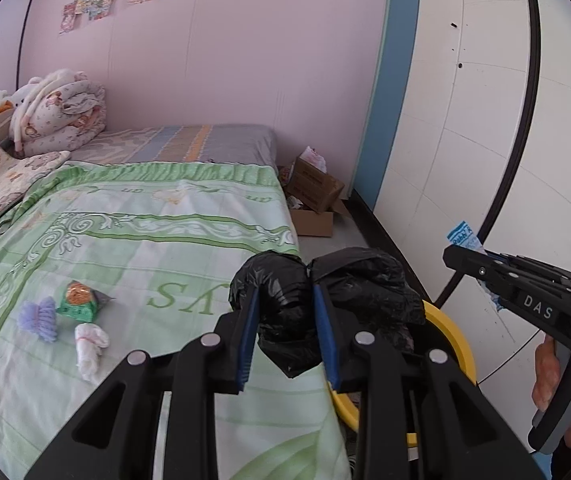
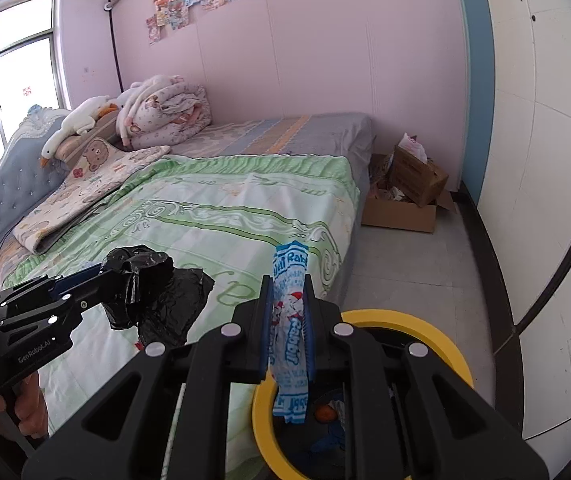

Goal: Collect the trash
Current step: 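Carry the candy wrapper and black bag over the bin, then open both tools to drop the wrapper and black bag into the bin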

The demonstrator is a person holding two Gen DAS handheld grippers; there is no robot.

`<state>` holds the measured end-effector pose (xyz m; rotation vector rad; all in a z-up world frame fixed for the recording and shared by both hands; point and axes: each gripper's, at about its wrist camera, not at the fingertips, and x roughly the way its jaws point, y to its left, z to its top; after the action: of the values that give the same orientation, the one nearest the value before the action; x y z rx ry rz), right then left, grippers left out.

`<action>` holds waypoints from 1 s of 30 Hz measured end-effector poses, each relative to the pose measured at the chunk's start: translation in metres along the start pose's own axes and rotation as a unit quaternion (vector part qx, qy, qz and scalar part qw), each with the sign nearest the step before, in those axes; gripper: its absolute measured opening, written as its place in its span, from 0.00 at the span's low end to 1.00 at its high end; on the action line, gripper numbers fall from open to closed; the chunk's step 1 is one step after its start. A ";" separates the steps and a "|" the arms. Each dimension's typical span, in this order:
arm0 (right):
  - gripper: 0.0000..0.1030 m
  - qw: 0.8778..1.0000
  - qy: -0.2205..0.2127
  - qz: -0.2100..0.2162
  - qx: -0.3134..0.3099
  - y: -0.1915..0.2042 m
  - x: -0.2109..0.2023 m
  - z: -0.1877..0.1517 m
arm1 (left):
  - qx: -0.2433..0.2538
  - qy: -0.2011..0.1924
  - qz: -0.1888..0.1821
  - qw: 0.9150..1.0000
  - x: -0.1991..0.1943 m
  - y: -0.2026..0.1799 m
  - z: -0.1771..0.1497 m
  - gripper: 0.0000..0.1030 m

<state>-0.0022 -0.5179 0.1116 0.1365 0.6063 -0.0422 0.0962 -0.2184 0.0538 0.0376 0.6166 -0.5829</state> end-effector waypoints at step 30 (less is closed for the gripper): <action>0.13 0.994 0.055 -0.037 0.082 -0.107 0.056 -0.054 | 0.045 0.105 -0.043 0.993 0.115 -0.081 -0.049 0.26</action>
<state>0.0047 -0.6158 0.0236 0.2764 0.7173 -0.1578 0.1039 -0.3342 -0.0391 0.1602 0.7986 -0.6955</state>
